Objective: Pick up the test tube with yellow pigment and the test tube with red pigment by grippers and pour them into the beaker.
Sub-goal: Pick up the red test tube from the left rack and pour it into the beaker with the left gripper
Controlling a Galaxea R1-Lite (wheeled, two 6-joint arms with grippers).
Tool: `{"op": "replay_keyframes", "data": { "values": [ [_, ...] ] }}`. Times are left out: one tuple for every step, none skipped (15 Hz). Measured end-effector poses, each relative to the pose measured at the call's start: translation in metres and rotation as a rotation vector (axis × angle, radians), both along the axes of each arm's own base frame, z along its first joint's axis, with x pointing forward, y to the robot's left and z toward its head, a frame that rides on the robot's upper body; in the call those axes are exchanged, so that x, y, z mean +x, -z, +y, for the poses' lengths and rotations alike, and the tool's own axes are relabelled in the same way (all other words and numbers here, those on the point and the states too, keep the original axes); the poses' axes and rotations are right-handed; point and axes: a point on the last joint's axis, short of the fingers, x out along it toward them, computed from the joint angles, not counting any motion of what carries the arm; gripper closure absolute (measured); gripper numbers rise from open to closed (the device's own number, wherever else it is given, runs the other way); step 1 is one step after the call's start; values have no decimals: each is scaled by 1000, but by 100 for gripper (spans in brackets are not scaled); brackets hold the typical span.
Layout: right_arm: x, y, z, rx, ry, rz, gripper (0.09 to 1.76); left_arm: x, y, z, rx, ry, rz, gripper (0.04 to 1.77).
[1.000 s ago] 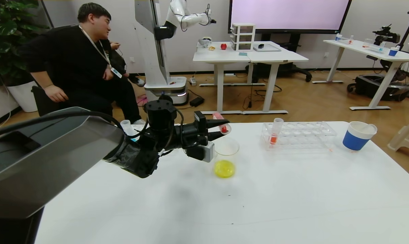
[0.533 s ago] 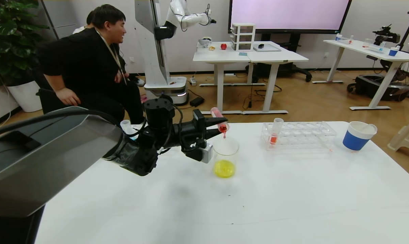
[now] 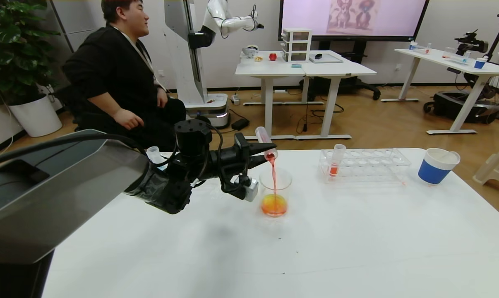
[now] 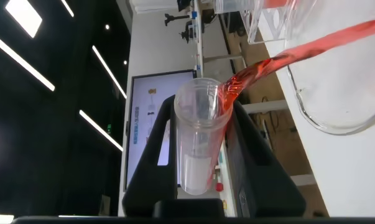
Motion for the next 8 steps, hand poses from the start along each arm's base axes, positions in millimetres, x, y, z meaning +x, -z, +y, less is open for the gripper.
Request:
{"op": "replay_keyframes", "data": {
  "values": [
    [0, 0, 0, 0, 0, 0, 11, 0, 0, 0, 6, 1, -14, 131],
    [0, 0, 0, 0, 0, 0, 11, -1, 0, -1, 12, 2, -27, 131],
    [0, 0, 0, 0, 0, 0, 11, -1, 1, -2, 20, 2, -44, 131],
    [0, 0, 0, 0, 1, 0, 11, -1, 1, -2, 30, 2, -62, 131],
    [0, 0, 0, 0, 1, 0, 11, -1, 2, -3, 41, 3, -84, 131],
    [0, 0, 0, 0, 0, 0, 11, -1, 2, -3, 51, 3, -105, 131],
    [0, 0, 0, 0, 0, 0, 11, -1, 3, -3, 64, 4, -131, 131],
    [0, 0, 0, 0, 1, 0, 11, -1, 3, -4, 71, 6, -145, 131]
  ]
}}
